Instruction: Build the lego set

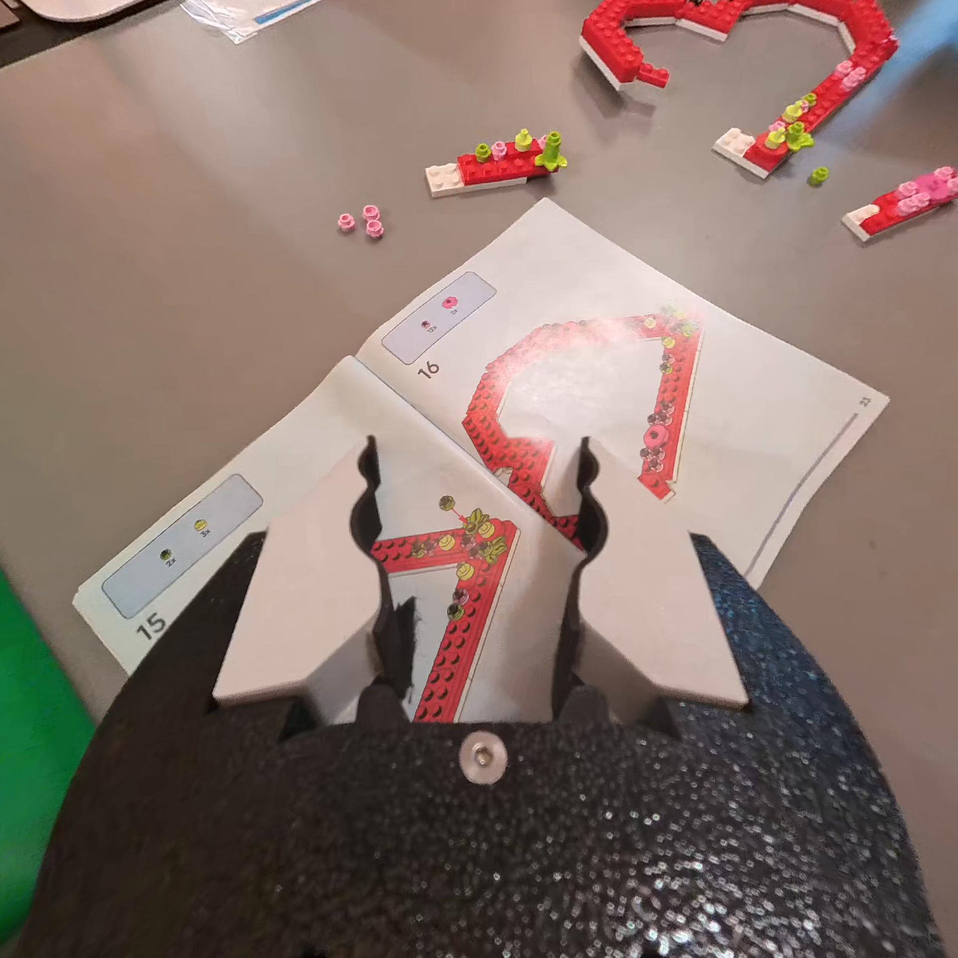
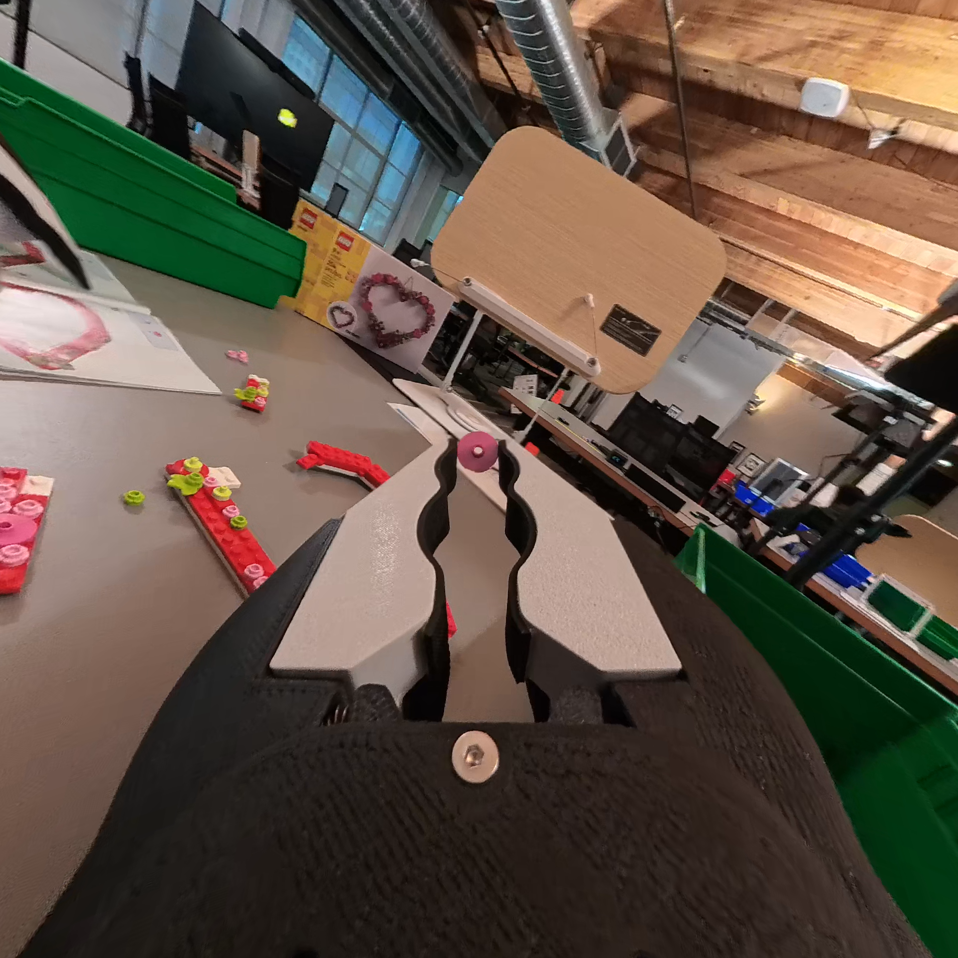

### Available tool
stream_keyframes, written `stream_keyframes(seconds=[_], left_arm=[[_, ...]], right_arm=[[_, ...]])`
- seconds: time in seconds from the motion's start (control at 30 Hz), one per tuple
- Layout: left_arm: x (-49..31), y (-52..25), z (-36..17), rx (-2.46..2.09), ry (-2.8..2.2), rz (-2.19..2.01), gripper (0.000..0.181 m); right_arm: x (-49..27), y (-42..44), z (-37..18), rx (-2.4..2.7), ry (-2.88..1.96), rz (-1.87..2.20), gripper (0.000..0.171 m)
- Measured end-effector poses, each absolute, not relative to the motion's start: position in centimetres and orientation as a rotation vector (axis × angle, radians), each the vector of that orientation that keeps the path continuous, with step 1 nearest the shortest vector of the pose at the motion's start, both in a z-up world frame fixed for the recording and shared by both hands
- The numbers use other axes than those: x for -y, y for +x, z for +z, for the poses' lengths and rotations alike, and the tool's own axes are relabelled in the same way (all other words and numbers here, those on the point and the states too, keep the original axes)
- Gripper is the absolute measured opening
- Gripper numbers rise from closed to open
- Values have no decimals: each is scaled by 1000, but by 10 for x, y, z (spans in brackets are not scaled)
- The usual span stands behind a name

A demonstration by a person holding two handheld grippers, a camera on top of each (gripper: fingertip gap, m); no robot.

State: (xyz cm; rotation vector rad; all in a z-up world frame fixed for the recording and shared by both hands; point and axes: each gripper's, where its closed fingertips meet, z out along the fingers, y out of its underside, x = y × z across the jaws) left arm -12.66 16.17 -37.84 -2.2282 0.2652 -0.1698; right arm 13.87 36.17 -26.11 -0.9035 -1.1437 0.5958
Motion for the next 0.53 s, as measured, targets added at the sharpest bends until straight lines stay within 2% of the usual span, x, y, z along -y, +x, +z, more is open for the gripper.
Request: stream_keyframes(seconds=[0.03,0.1,0.23,0.37,0.53], left_arm=[[-164,-124,-376,-265,-2226,-157,81],[-174,-111,-361,-338,-2166,-85,86],[-211,-21,-316,-651,-1951,-193,74],[-238,70,-328,-1023,-1944,-408,70],[-286,107,-355,-1174,-2004,-464,61]], right_arm=[[-360,137,-263,1173,-900,612,14],[-356,134,-268,1242,-898,648,14],[-341,126,-303,1540,-947,743,14],[-331,129,-335,1797,-1056,853,14],[-324,132,-349,1917,-1173,1005,14]])
